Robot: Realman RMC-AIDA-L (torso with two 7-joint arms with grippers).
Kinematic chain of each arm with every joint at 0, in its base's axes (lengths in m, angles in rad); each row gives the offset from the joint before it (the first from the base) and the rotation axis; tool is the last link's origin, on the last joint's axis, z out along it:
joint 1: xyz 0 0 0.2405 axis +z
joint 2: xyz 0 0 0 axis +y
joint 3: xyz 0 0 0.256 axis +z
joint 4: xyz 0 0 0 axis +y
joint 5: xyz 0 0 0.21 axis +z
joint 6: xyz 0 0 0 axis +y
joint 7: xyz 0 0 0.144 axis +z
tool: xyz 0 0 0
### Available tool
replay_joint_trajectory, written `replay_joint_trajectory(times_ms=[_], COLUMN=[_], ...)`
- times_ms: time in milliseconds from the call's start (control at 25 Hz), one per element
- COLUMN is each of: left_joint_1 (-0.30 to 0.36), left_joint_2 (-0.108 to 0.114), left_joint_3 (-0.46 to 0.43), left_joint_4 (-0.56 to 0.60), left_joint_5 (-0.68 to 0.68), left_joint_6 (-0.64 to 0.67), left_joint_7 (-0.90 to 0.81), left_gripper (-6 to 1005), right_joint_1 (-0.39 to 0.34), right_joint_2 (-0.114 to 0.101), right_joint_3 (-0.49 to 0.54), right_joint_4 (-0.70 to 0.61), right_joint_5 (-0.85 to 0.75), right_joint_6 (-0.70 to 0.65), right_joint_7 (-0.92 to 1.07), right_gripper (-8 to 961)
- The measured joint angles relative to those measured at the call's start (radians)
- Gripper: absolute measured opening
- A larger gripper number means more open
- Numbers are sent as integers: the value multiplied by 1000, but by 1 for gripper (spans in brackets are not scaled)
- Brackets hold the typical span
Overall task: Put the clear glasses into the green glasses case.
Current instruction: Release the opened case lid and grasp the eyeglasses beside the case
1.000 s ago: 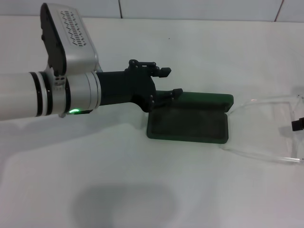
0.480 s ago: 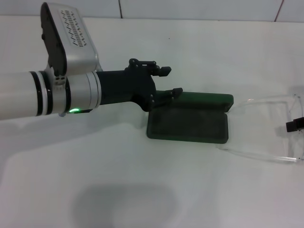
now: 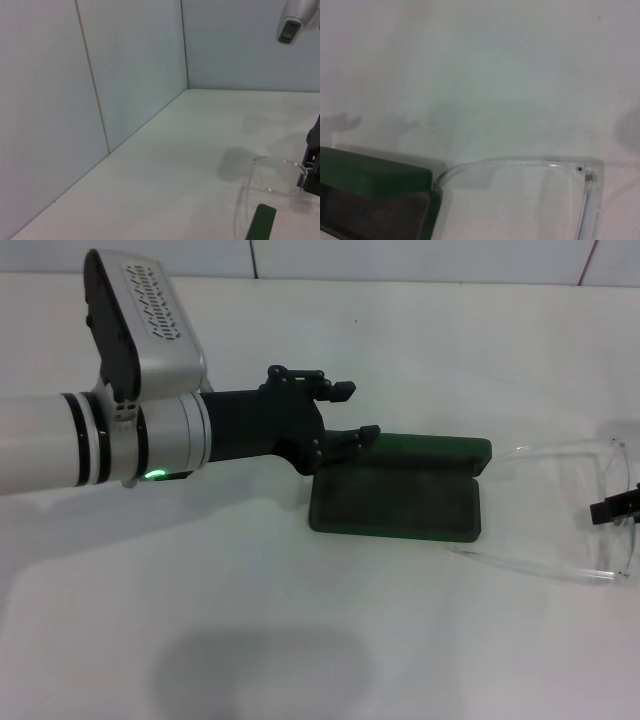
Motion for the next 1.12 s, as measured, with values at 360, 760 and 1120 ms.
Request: replay_joint_trajectory(times_ms=[360,760,1120], left_joint_1=[-2,-2,-6], left_joint_2=[0,0,-1], left_joint_3=[0,0,2], left_joint_4=[-11,-13,-13], left_joint_5=[0,1,1], left_joint_6=[0,0,0], left_joint_7=[0,0,-4], left_gripper=[545,545,545], right_joint_1=[1,2,8], right_joint_2=[1,-2,-7], right_joint_3=[1,3,4], right_joint_4=[15,20,20], right_joint_5=[14,17,16], right_joint_6=[2,0,-6], right_joint_7=[1,1,-7], right_gripper=[406,398,250])
